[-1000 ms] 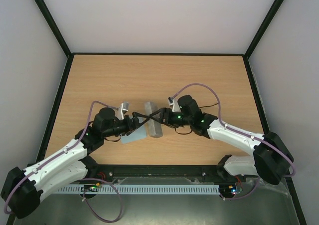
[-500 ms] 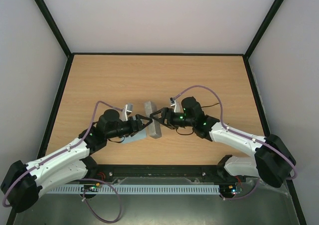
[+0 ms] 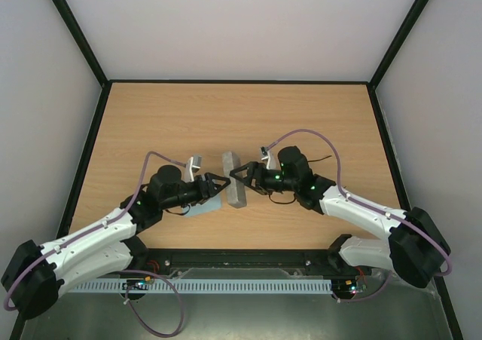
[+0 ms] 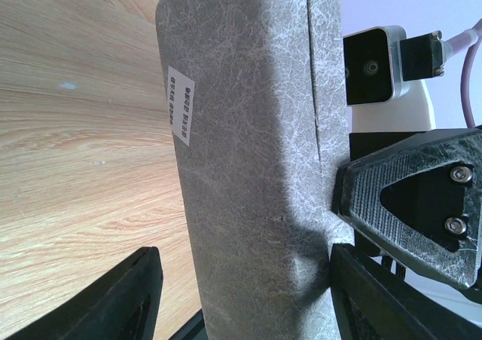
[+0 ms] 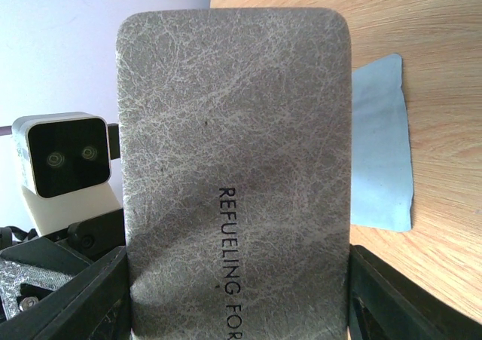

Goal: Organize the sunglasses
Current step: Open the sunglasses case, then place the sunglasses case at the center of the board, then adjust the sunglasses case at the center of the board.

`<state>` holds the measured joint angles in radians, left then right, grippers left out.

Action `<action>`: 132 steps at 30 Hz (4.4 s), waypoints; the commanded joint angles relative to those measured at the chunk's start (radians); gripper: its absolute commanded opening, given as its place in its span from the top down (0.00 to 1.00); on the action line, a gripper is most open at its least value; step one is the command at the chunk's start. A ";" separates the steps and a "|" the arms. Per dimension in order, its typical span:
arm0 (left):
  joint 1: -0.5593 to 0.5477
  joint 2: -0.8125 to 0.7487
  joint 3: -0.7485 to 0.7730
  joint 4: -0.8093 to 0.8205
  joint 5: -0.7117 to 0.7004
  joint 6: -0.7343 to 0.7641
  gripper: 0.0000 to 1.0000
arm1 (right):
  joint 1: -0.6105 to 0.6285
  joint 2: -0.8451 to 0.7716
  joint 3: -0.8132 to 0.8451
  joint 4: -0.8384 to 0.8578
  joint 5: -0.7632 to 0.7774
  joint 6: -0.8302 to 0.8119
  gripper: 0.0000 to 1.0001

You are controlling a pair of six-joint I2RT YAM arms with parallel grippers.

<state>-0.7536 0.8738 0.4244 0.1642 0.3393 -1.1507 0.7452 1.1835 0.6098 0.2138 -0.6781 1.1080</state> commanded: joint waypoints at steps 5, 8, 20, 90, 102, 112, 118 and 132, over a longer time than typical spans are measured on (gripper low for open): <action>-0.001 0.053 -0.046 -0.105 -0.058 0.027 0.37 | -0.009 -0.072 0.026 0.111 -0.054 0.024 0.52; -0.001 0.053 -0.052 -0.117 -0.071 0.032 0.37 | -0.013 -0.080 0.028 0.106 -0.057 0.023 0.52; 0.043 0.013 -0.067 -0.204 -0.095 0.066 0.36 | -0.022 -0.107 0.022 0.071 -0.058 0.003 0.52; 0.243 -0.158 0.057 -0.485 -0.052 0.219 0.21 | -0.042 0.368 0.119 -0.193 0.422 -0.314 0.66; 0.247 -0.226 0.062 -0.548 -0.068 0.223 0.21 | -0.051 0.571 0.360 -0.386 0.682 -0.353 0.79; 0.249 -0.251 0.054 -0.561 -0.063 0.223 0.21 | -0.158 0.662 0.510 -0.454 0.744 -0.413 0.75; 0.250 -0.266 0.057 -0.576 -0.064 0.223 0.21 | -0.211 0.725 0.636 -0.470 0.766 -0.466 0.74; 0.250 -0.278 0.061 -0.599 -0.077 0.223 0.20 | -0.215 0.636 0.640 -0.446 0.709 -0.581 0.60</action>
<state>-0.5098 0.6079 0.4885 -0.4091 0.2687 -0.9375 0.5251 1.9301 1.3399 -0.2462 0.0769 0.5594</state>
